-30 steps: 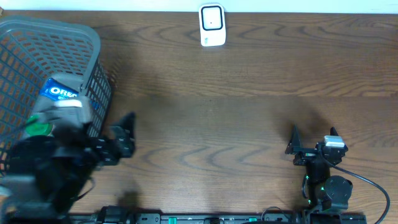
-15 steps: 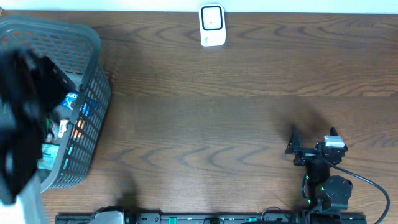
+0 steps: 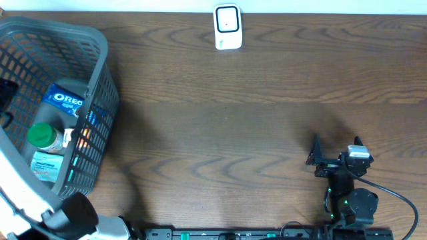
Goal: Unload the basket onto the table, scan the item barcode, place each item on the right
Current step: 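Reach the left gripper into the basket and grasp the green-capped jar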
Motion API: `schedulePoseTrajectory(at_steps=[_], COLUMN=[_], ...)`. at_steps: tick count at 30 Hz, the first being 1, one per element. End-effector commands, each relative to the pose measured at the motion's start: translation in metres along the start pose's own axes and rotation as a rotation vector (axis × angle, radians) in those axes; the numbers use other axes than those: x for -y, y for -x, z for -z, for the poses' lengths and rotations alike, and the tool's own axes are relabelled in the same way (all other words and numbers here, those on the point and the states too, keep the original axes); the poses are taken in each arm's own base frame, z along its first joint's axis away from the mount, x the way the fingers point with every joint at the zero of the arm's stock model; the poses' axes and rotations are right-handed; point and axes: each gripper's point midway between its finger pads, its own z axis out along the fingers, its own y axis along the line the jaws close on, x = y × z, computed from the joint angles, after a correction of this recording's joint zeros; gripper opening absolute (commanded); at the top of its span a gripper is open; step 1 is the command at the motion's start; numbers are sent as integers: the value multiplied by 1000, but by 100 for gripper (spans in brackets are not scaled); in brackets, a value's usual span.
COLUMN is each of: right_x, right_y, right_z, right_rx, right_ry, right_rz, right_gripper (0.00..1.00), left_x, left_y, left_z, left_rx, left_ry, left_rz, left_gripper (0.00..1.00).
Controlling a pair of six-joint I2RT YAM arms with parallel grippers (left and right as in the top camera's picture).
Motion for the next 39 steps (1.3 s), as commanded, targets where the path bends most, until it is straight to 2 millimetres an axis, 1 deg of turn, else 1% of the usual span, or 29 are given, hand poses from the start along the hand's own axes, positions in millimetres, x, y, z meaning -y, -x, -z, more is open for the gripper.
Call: schedulePoseTrajectory(at_steps=[1,3,6,8,9,15,16,20,23,28,30,34,36,39], right_x=[1,1,1,1,1,1,1,1,1,1,1,1,1,1], right_y=[0,0,0,0,0,0,0,0,0,0,0,0,0,0], right_z=[0,0,0,0,0,0,0,0,0,0,0,0,0,0], right_rx=[0,0,0,0,0,0,0,0,0,0,0,0,0,0], right_ry=[-2,-2,-2,-2,-2,-2,-2,-2,-2,-2,-2,-2,-2,-2], right_rz=[15,15,15,15,15,15,15,15,15,15,15,15,15,15], right_gripper=[99,99,99,99,99,99,99,99,99,99,99,99,99,99], left_x=[16,27,35,35,36,37,38,39,34,21,19,22,26,27], left_y=[-15,-22,-31,-36,-42,-60,-65,-72,-74,-69,-69,-76,-81,-90], left_z=[-40,-56,-79,-91,-105,-143,-153,-173,-189,-205,-210,-220,-227,-240], left_rx=[-112,-141,-160,-166,-176,-191,-190,-179,-170,-160,-164,-191,-217,-252], left_ry=[12,-20,-24,-15,-6,7,5,-3,-1,7,11,11,0,15], left_rz=[-36,-57,-58,-60,-61,-61,-74,-91,-68,-17,-16,-21,-34,-43], left_gripper=[98,98,98,98,98,98,98,98,98,98,98,98,98,98])
